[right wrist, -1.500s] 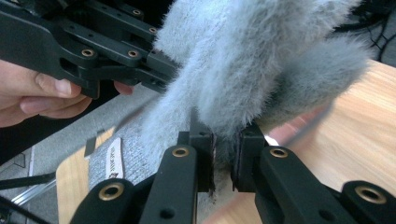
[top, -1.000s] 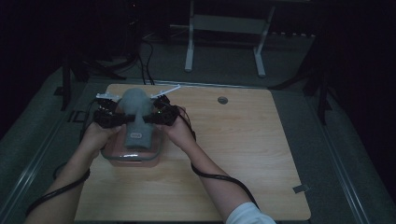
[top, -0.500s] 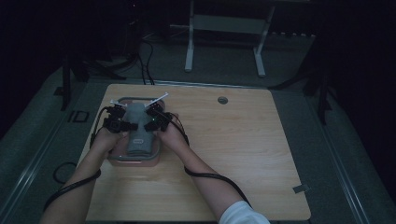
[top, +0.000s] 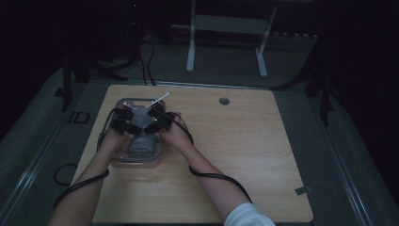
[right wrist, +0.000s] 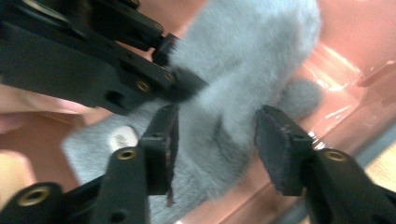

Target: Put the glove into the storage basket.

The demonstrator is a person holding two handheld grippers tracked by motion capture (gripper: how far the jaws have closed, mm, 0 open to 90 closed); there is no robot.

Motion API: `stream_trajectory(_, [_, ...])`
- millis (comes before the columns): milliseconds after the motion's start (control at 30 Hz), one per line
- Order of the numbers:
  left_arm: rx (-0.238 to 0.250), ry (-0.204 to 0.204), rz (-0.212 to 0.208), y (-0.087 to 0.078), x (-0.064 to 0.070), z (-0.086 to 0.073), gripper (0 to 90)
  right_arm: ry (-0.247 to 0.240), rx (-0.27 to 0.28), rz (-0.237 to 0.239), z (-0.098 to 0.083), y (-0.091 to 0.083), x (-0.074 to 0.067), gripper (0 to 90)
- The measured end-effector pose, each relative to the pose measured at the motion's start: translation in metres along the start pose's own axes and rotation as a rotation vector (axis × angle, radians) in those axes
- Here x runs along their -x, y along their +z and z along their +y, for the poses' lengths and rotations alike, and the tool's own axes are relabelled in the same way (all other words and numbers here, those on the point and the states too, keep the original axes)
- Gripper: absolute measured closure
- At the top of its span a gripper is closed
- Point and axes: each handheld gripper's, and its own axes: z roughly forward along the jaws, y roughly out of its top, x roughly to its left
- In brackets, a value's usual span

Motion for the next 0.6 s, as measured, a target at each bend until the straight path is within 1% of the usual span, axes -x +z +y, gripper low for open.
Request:
stream_trajectory(33, [0.012,-0.002,-0.003,-0.002,-0.001,0.000,59.1,-0.002,0.016,0.013,0.000,-0.004,0.001,45.5])
stream_trajectory(67, [0.012,-0.002,-0.003,-0.002,-0.001,0.000,54.5,0.003,0.026,0.019,-0.001,-0.009,0.002,40.2])
stream_trajectory(100, [0.037,-0.005,-0.007,-0.005,-0.002,-0.001,48.2,0.004,0.048,0.025,-0.001,-0.016,0.003,37.5])
stream_trajectory(133, [0.050,0.004,-0.002,-0.008,-0.002,-0.001,45.9,0.008,0.066,0.031,-0.001,-0.021,0.005,33.7])
stream_trajectory(167, [0.059,0.008,0.005,-0.010,-0.001,-0.001,45.9,0.008,0.066,0.031,-0.001,-0.021,0.005,33.7])
stream_trajectory(200, [0.065,0.020,0.008,-0.013,-0.001,-0.001,36.9,0.006,0.092,0.042,-0.003,-0.031,0.007,28.6])
stream_trajectory(233, [0.075,0.028,0.014,-0.016,0.000,-0.001,36.9,0.006,0.092,0.042,-0.003,-0.031,0.007,28.6])
stream_trajectory(267, [0.078,0.036,0.013,-0.019,0.001,-0.001,33.8,0.004,0.098,0.055,-0.004,-0.035,0.008,26.8])
stream_trajectory(300, [0.096,0.037,-0.007,-0.023,0.001,-0.001,31.3,0.002,0.102,0.062,-0.005,-0.040,0.009,24.7])
stream_trajectory(333, [0.109,0.033,-0.011,-0.026,0.002,-0.002,28.7,-0.017,0.110,0.071,-0.010,-0.048,0.012,21.1])
stream_trajectory(367, [0.124,0.035,-0.004,-0.030,0.002,-0.003,28.7,-0.017,0.110,0.071,-0.010,-0.048,0.012,21.1])
stream_trajectory(400, [0.142,0.034,-0.013,-0.035,0.003,-0.004,28.4,-0.023,0.116,0.067,-0.012,-0.052,0.014,21.1])
stream_trajectory(433, [0.160,0.028,-0.025,-0.039,0.003,-0.005,27.2,-0.031,0.121,0.065,-0.015,-0.055,0.015,20.7])
stream_trajectory(467, [0.180,0.019,-0.029,-0.043,0.005,-0.007,26.2,-0.041,0.119,0.064,-0.018,-0.059,0.017,19.4])
stream_trajectory(500, [0.212,0.020,-0.044,-0.050,0.008,-0.009,25.9,-0.050,0.117,0.061,-0.022,-0.062,0.019,17.8])
stream_trajectory(533, [0.228,0.027,-0.054,-0.053,0.011,-0.010,25.8,-0.053,0.117,0.062,-0.026,-0.066,0.021,17.6])
stream_trajectory(567, [0.238,0.048,-0.050,-0.056,0.015,-0.011,25.1,-0.060,0.114,0.063,-0.028,-0.068,0.022,16.9])
stream_trajectory(600, [0.257,0.075,-0.037,-0.059,0.022,-0.012,23.3,-0.067,0.109,0.060,-0.031,-0.070,0.024,15.8])
